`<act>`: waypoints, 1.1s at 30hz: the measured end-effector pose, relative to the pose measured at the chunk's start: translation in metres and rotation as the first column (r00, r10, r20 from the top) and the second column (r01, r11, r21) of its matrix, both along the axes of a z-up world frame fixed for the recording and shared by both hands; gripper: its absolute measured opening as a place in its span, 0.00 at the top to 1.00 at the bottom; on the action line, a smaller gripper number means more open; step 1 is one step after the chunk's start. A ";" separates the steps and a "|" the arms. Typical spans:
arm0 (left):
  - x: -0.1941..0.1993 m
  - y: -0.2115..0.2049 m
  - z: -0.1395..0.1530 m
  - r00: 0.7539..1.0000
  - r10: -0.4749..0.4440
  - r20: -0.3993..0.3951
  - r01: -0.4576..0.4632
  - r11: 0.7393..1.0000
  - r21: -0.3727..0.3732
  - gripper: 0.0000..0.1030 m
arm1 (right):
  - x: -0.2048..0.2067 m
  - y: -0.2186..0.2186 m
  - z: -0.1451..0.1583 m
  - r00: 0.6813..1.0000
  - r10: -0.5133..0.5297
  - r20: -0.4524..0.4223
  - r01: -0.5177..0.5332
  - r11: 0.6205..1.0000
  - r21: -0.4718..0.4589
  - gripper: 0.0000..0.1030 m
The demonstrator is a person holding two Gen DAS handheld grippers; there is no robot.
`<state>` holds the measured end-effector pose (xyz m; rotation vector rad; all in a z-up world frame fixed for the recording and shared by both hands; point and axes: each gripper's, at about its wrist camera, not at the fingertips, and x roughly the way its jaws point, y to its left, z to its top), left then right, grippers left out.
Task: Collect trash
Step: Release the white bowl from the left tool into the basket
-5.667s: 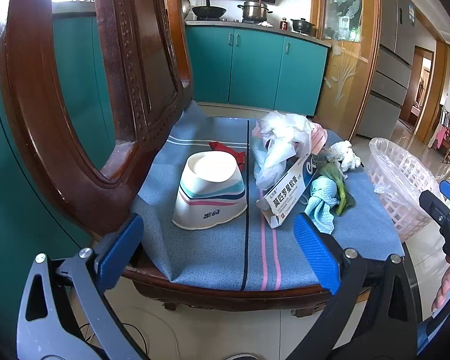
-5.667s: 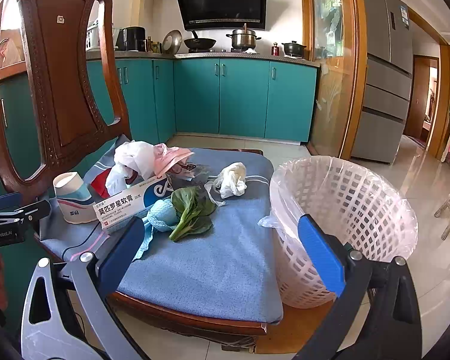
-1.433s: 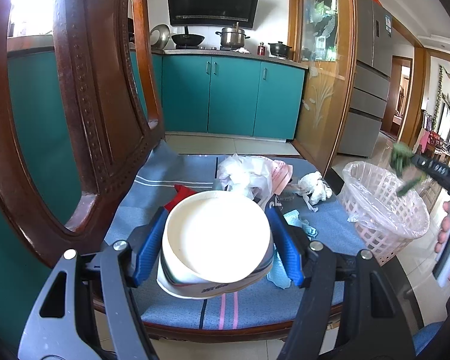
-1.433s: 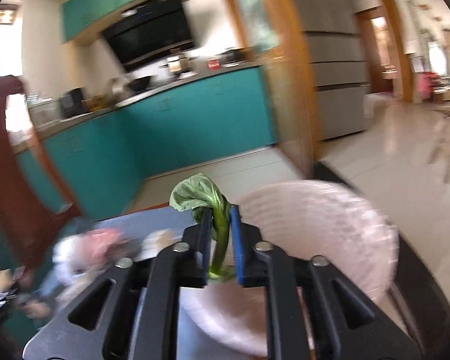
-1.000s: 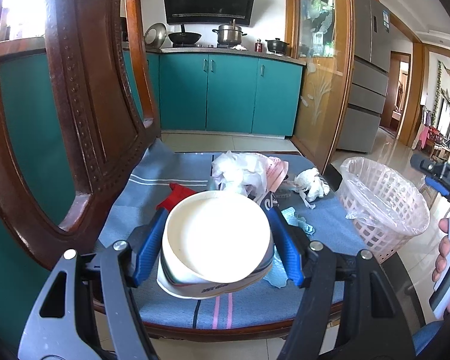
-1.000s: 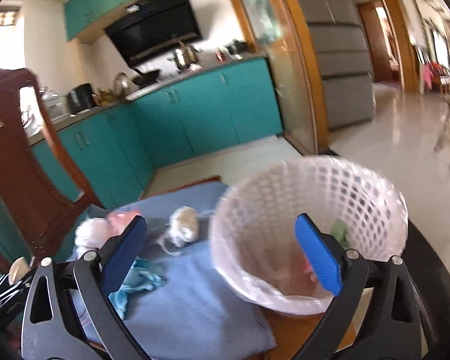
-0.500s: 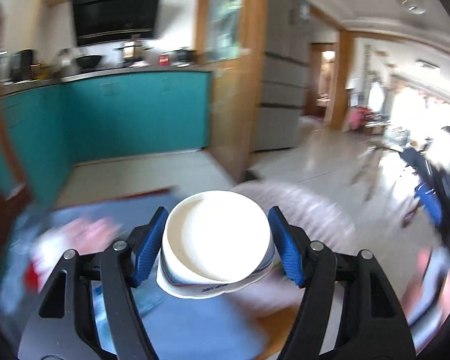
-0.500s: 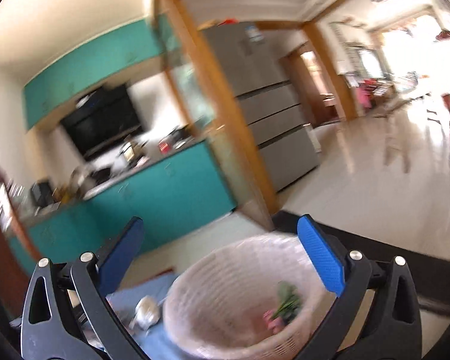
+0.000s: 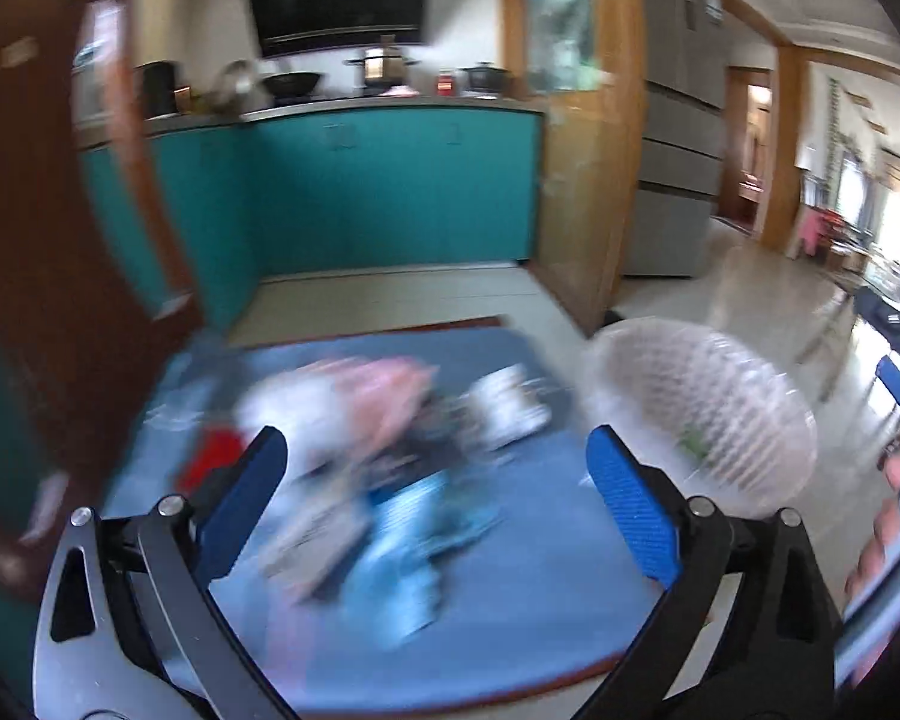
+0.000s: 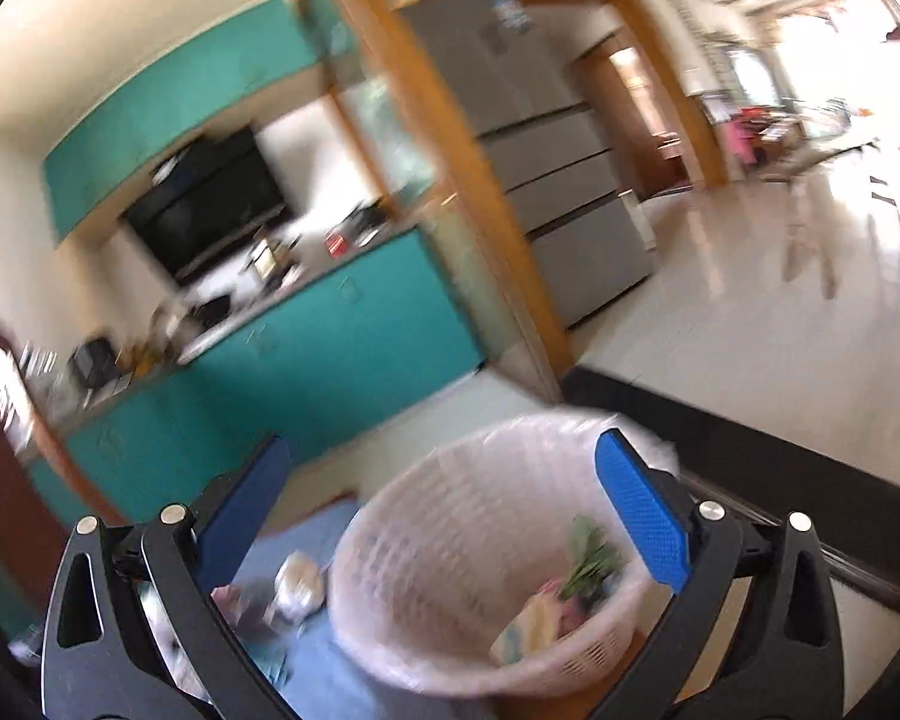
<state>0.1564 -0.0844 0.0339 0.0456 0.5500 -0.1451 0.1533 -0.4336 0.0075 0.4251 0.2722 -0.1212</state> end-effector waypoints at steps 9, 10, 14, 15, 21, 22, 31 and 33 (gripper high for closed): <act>-0.031 0.099 -0.038 0.982 0.168 -0.087 -0.174 0.983 -0.066 0.03 | 0.004 0.118 -0.012 0.929 0.329 -0.169 -0.360 0.909 -0.209 0.03; -0.030 0.097 -0.038 0.982 0.167 -0.087 -0.172 0.984 -0.055 0.03 | 0.003 0.126 -0.014 0.920 0.348 -0.181 -0.382 0.899 -0.214 0.03; -0.030 0.102 -0.047 0.982 0.154 -0.110 -0.161 0.985 -0.055 0.03 | -0.002 0.150 -0.019 0.894 0.392 -0.219 -0.438 0.866 -0.240 0.03; -0.033 0.102 -0.047 0.983 0.148 -0.106 -0.155 0.986 -0.056 0.03 | -0.003 0.155 -0.019 0.891 0.395 -0.221 -0.444 0.860 -0.251 0.03; -0.037 0.098 -0.047 0.988 0.118 -0.101 -0.123 0.991 -0.045 0.03 | 0.001 0.157 -0.020 0.897 0.379 -0.227 -0.429 0.871 -0.239 0.03; -0.037 0.099 -0.047 0.988 0.117 -0.102 -0.122 0.991 -0.050 0.03 | 0.001 0.157 -0.021 0.898 0.377 -0.229 -0.427 0.872 -0.241 0.03; -0.039 0.101 -0.048 0.988 0.110 -0.113 -0.117 0.991 -0.058 0.03 | 0.001 0.165 -0.024 0.897 0.377 -0.231 -0.430 0.866 -0.256 0.03; -0.039 0.100 -0.047 0.988 0.108 -0.114 -0.115 0.992 -0.058 0.03 | 0.002 0.166 -0.024 0.896 0.378 -0.233 -0.432 0.864 -0.259 0.03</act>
